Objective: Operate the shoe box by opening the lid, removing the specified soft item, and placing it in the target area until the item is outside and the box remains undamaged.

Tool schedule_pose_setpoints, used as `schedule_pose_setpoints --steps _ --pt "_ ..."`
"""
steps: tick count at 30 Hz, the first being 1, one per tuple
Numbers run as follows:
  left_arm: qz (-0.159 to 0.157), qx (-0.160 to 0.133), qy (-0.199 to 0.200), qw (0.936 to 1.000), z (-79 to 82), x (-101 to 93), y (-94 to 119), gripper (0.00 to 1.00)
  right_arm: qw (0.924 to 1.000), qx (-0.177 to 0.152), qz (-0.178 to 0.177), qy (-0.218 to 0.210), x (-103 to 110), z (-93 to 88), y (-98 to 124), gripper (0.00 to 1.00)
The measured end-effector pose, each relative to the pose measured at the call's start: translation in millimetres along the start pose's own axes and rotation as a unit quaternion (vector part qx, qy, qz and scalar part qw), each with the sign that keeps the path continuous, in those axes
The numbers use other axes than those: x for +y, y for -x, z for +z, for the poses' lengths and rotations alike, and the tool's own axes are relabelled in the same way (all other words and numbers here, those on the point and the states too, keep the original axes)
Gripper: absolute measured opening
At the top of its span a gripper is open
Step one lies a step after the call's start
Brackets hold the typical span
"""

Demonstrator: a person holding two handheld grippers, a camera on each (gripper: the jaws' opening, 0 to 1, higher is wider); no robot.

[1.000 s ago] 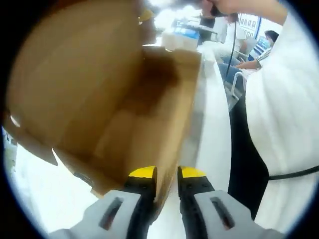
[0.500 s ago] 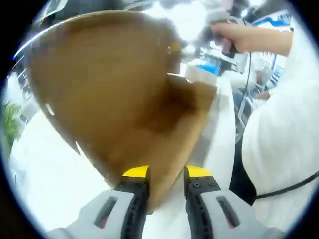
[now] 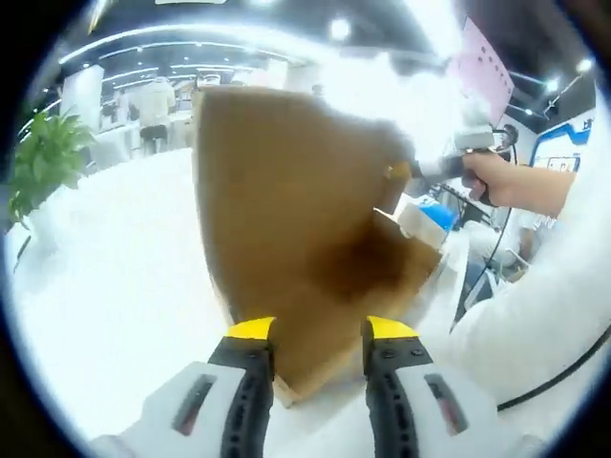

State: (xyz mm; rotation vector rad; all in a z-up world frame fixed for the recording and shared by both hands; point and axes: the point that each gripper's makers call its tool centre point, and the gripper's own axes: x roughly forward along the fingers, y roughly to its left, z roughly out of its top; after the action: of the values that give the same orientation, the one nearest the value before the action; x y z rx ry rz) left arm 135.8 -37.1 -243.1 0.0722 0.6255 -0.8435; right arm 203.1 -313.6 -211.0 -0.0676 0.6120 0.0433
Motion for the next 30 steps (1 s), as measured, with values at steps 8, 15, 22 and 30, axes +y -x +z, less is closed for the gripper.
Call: schedule_pose_setpoints --steps 8,15,22,30 --pt "0.028 -0.024 0.015 0.9992 13.9 16.2 9 0.39 0.9999 -0.004 0.006 0.009 0 -3.5 3 0.0" --pt "0.064 -0.049 0.037 0.9961 33.8 38.4 15 0.39 0.9999 -0.004 0.007 0.008 1 -5.7 4 0.0" --pt "0.071 -0.069 0.029 0.9947 52.8 41.4 23 0.4 0.9998 0.002 0.009 0.018 3 -10.6 6 0.0" --pt "0.069 -0.052 0.021 0.9961 50.6 38.5 22 0.36 0.9999 -0.001 0.007 0.009 4 -15.0 7 0.0"
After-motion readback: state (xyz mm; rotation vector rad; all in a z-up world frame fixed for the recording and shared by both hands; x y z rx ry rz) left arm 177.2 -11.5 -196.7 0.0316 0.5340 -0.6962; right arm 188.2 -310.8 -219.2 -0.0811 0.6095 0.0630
